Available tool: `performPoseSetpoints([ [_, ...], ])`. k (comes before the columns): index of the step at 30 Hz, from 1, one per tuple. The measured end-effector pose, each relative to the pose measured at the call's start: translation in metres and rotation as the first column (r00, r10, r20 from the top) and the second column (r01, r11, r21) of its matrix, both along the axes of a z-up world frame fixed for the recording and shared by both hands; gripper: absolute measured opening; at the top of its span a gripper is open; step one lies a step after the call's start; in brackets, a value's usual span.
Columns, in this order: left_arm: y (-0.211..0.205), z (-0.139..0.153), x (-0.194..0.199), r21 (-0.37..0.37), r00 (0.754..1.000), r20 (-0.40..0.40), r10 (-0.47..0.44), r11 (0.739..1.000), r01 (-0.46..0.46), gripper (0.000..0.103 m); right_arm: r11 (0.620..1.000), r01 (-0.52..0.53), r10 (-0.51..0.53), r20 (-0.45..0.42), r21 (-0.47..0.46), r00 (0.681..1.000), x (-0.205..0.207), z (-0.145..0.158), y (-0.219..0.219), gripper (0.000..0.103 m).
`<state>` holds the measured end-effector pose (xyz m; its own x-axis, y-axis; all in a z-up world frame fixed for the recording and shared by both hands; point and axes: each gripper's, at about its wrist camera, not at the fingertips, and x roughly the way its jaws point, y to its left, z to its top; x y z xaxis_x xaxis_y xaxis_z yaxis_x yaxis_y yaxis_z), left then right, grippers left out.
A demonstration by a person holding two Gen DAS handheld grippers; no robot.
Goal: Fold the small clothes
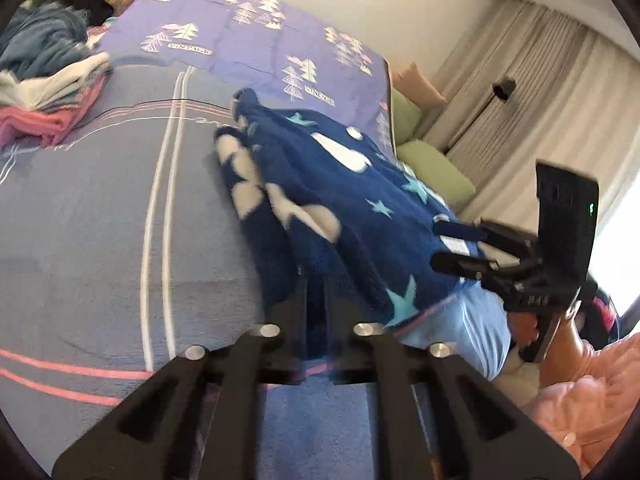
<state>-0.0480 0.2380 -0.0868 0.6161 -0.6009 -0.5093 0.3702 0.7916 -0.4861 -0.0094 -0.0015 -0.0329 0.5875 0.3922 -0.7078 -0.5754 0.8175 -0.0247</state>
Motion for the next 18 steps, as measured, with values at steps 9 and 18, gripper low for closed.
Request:
performPoseSetpoints([
  [9, 0.052, -0.029, -0.023, -0.009, 0.987, -0.112, 0.117, 0.993, -0.119, 0.000, 1.000, 0.012, -0.012, -0.001, 0.001, 1.000, 0.002, -0.002, -0.004, 0.070],
  [18, 0.006, 0.018, -0.019, -0.002, 0.995, 0.097, 0.006, 1.000, -0.006, 0.059, 0.997, -0.069, 0.070, 0.037, -0.038, 0.997, -0.009, 0.000, 0.021, 0.070],
])
